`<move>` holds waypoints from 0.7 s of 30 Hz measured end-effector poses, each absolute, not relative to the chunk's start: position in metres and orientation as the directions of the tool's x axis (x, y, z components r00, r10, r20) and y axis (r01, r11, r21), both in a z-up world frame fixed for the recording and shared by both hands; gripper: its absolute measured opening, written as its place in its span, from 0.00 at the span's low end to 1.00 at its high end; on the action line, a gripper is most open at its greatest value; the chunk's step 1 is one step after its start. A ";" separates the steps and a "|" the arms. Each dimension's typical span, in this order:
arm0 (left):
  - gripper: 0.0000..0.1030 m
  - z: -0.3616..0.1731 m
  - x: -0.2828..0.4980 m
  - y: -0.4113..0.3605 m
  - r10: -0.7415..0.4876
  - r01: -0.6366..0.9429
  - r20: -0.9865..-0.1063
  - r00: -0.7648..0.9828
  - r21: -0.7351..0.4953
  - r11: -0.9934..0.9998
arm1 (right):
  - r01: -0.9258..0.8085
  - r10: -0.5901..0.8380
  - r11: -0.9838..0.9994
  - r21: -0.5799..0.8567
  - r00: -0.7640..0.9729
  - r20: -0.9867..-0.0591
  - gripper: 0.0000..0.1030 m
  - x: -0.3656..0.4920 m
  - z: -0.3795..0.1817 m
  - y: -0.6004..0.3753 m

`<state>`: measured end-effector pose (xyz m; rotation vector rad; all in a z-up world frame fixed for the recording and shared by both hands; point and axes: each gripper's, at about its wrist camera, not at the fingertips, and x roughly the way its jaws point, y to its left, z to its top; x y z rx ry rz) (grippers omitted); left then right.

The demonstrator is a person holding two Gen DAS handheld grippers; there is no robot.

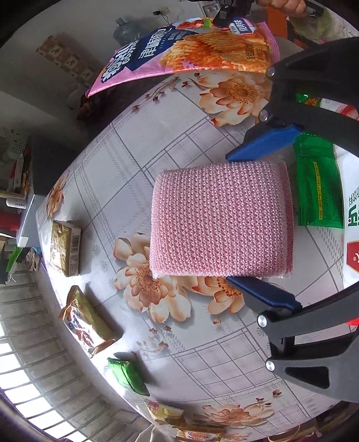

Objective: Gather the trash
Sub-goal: 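Grasp the pink knitted pad with the left tool while the right tool grasps the chip bag, then carry pad and chip bag to the blue wastebasket and release both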

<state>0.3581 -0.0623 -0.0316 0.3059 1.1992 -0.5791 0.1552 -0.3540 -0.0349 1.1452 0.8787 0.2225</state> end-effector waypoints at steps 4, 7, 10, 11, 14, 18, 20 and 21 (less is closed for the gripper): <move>0.76 -0.016 0.348 -0.061 -0.290 0.563 -0.917 0.275 -0.091 0.822 | 0.263 0.565 0.422 0.868 0.672 -0.479 0.04 0.147 -0.034 -0.358; 0.76 -0.004 0.338 -0.062 -0.307 0.560 -0.905 0.293 -0.098 0.823 | 0.256 0.558 0.414 0.874 0.687 -0.465 0.04 0.137 -0.032 -0.361; 0.76 0.010 0.330 -0.068 -0.334 0.563 -0.889 0.312 -0.110 0.819 | 0.243 0.548 0.408 0.880 0.706 -0.449 0.04 0.124 -0.029 -0.367; 0.76 0.015 0.328 -0.072 -0.346 0.565 -0.883 0.317 -0.117 0.817 | 0.240 0.543 0.405 0.882 0.713 -0.443 0.04 0.119 -0.027 -0.370; 0.76 0.031 0.316 -0.084 -0.395 0.582 -0.861 0.320 -0.150 0.799 | 0.236 0.524 0.396 0.888 0.736 -0.429 0.04 0.107 -0.026 -0.377; 0.76 0.051 0.293 -0.112 -0.443 0.635 -0.840 0.313 -0.161 0.755 | 0.243 0.485 0.368 0.897 0.773 -0.408 0.04 0.083 -0.027 -0.394; 0.76 0.059 0.282 -0.132 -0.462 0.665 -0.834 0.303 -0.163 0.729 | 0.247 0.460 0.357 0.901 0.793 -0.400 0.04 0.068 -0.028 -0.404; 0.76 0.062 0.276 -0.143 -0.473 0.679 -0.830 0.296 -0.166 0.715 | 0.251 0.446 0.351 0.902 0.803 -0.397 0.04 0.059 -0.029 -0.410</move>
